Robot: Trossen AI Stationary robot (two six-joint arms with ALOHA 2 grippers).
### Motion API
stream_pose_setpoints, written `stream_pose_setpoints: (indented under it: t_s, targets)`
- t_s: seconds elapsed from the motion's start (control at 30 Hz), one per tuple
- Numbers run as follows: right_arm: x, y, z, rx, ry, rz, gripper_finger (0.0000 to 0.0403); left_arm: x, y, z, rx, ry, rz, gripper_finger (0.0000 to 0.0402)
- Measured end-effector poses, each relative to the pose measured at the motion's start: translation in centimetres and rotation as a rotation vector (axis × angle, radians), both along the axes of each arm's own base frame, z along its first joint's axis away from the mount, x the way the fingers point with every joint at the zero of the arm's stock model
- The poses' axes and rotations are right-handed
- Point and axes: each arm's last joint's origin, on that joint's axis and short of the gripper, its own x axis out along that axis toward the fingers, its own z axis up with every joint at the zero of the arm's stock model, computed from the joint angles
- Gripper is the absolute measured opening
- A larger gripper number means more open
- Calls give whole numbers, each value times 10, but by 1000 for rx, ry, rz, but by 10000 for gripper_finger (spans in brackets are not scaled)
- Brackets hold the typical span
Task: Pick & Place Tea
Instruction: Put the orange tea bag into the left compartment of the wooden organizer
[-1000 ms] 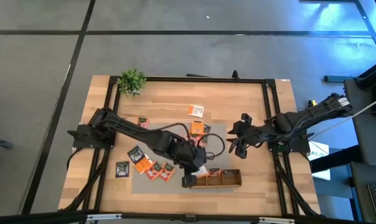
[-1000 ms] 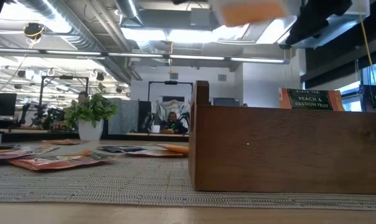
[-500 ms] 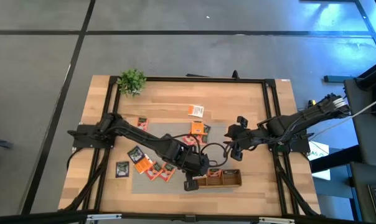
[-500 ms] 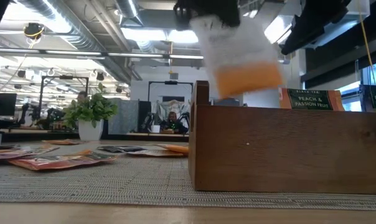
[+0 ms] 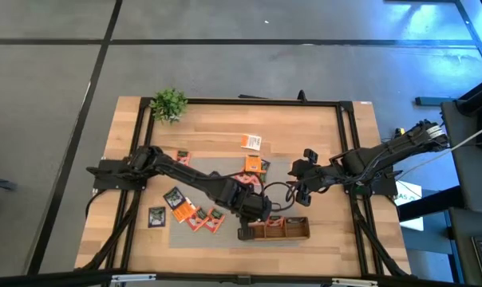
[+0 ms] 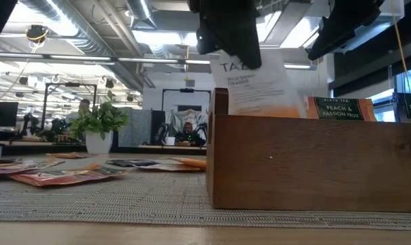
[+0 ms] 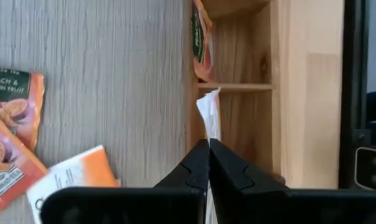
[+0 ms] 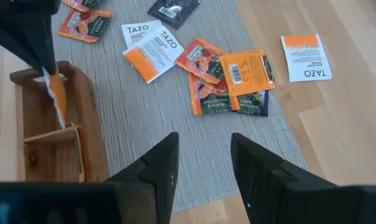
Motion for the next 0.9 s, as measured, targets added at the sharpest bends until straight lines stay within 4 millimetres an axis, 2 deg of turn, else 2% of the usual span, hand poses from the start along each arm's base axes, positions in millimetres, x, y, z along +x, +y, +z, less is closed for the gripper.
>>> stream_pose_setpoints:
  t_s: [0.4,0.9]
  targets:
    - [-2,-1,-2,-12,26,3,149,1,2,1,-41,8,-19,3]
    - [-2,-1,-2,-10,26,1,149,0,4,1,-5,4,-3,3]
